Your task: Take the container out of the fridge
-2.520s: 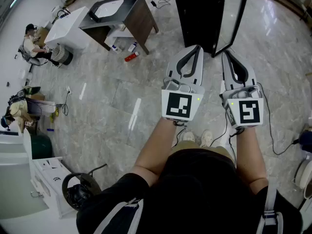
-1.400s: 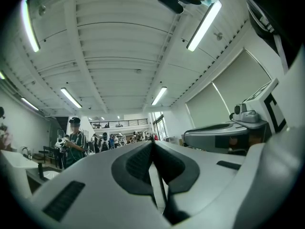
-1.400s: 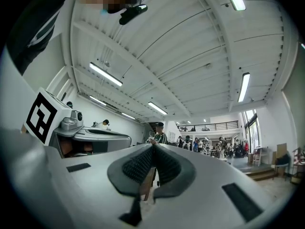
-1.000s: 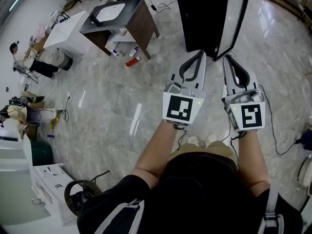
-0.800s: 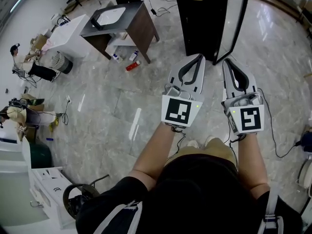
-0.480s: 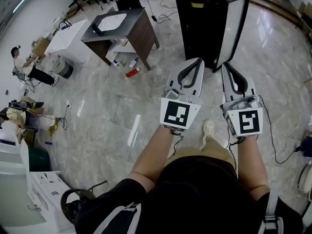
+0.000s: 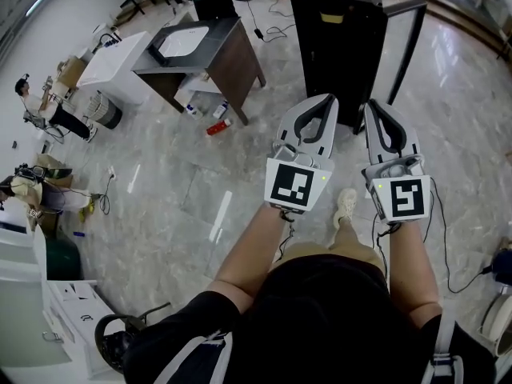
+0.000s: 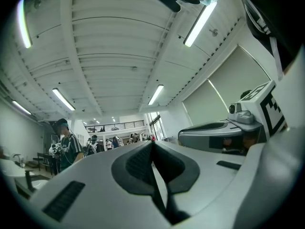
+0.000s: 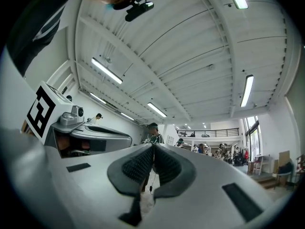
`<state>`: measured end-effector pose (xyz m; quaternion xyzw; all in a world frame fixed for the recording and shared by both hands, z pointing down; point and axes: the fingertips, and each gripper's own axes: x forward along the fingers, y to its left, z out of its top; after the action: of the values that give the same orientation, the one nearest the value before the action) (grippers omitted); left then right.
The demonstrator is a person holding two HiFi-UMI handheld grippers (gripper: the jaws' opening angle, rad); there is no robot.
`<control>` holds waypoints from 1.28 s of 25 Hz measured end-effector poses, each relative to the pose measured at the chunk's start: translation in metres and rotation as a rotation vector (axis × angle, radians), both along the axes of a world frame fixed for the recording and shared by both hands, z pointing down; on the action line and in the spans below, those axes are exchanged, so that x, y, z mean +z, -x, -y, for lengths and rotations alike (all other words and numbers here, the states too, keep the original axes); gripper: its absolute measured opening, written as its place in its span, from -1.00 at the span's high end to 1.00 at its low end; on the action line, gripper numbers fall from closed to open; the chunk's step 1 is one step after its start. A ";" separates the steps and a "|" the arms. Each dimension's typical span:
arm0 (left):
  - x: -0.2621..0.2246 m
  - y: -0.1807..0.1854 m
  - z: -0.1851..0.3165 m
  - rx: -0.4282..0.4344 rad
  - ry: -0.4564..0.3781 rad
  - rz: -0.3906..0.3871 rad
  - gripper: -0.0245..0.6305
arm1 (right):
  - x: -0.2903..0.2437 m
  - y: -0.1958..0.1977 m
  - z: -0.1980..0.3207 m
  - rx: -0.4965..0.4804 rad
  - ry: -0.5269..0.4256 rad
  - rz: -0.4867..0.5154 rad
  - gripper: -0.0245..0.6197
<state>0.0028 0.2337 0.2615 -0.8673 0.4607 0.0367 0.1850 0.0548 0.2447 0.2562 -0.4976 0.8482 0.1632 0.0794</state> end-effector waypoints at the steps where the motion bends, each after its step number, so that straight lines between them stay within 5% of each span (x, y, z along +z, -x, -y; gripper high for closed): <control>1: -0.003 -0.005 0.019 -0.001 -0.003 -0.002 0.85 | -0.003 -0.003 0.019 -0.007 -0.001 0.002 0.81; 16: -0.019 -0.052 0.264 -0.088 0.062 -0.008 0.85 | 0.004 -0.055 0.277 -0.086 0.094 -0.073 0.81; 29: -0.010 -0.078 0.391 -0.123 0.059 0.004 0.85 | 0.011 -0.070 0.401 -0.134 0.120 -0.111 0.81; 32: -0.003 -0.083 0.409 -0.124 0.085 0.014 0.85 | 0.006 -0.070 0.417 -0.159 0.097 -0.052 0.81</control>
<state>0.0859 -0.1749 0.2584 -0.8445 0.5131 -0.0005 0.1534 0.1246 -0.1726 0.2621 -0.4277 0.8936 0.1282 0.0459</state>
